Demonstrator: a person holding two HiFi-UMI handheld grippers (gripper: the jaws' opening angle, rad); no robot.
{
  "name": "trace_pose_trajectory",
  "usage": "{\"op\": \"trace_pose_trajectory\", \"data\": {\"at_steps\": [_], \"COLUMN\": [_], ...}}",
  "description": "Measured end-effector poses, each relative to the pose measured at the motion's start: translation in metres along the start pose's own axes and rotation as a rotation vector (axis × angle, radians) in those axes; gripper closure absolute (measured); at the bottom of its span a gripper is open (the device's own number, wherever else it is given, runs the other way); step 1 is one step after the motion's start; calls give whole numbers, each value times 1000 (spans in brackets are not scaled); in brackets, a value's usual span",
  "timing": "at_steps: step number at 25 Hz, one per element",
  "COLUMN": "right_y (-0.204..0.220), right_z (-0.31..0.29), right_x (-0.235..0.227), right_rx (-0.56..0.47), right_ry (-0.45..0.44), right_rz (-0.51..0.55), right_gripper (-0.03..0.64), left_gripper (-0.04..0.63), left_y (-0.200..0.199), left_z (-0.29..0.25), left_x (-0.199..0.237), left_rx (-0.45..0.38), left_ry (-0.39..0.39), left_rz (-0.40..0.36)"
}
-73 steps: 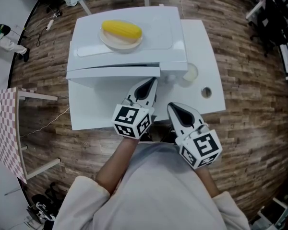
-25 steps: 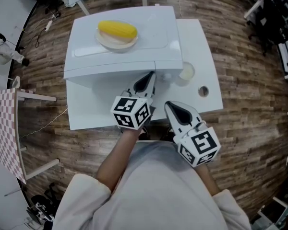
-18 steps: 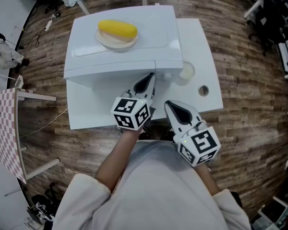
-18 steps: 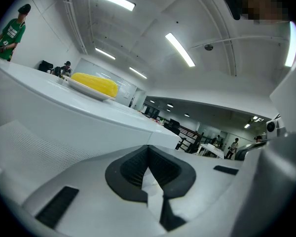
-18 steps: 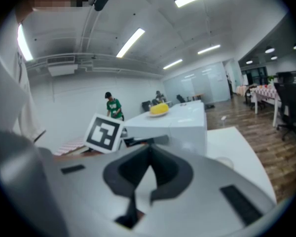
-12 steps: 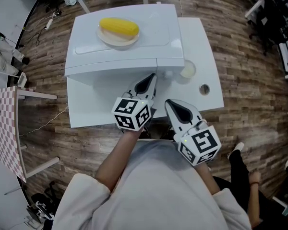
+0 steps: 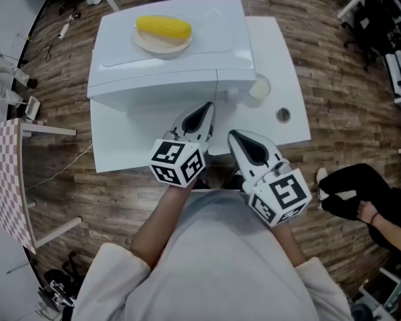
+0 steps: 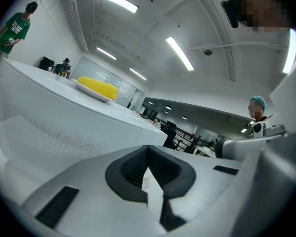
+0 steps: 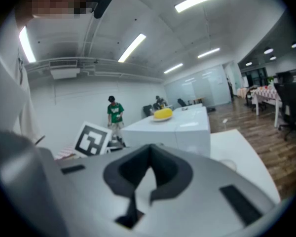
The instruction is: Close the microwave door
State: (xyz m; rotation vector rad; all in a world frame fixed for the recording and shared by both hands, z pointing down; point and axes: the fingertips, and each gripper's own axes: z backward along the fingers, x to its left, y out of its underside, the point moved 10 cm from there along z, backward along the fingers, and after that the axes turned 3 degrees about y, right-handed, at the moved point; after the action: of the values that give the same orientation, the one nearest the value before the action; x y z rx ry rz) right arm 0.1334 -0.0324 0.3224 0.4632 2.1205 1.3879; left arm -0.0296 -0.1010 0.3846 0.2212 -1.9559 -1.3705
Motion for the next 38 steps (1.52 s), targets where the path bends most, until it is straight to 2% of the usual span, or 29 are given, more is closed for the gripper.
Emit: {"op": "trace_pose_trajectory", "data": {"at_steps": [4,17,24,30,38], "right_y": [1,5,8,15,15], "right_z": [4,15,20,22,27], "right_x": [6,21,33,40,42], "right_rx": [3,-12,-15,4,21], "right_ry": [5,-3,-37,-90,-86], "right_rz": [-5,-45,-68,-127,-125], "right_gripper": [594,594,594,594,594], "left_gripper": [575,575,575,575,575], "left_y": [-1,0,3,6,3], "left_z": [15,60,86,106,127], "left_x": [-5,-12,-12,-5,1], "left_rx": [-12,-25,-28,-30,-44], "left_ry": [18,37,53,50,36], "left_rz": [23,19,5,35,42]}}
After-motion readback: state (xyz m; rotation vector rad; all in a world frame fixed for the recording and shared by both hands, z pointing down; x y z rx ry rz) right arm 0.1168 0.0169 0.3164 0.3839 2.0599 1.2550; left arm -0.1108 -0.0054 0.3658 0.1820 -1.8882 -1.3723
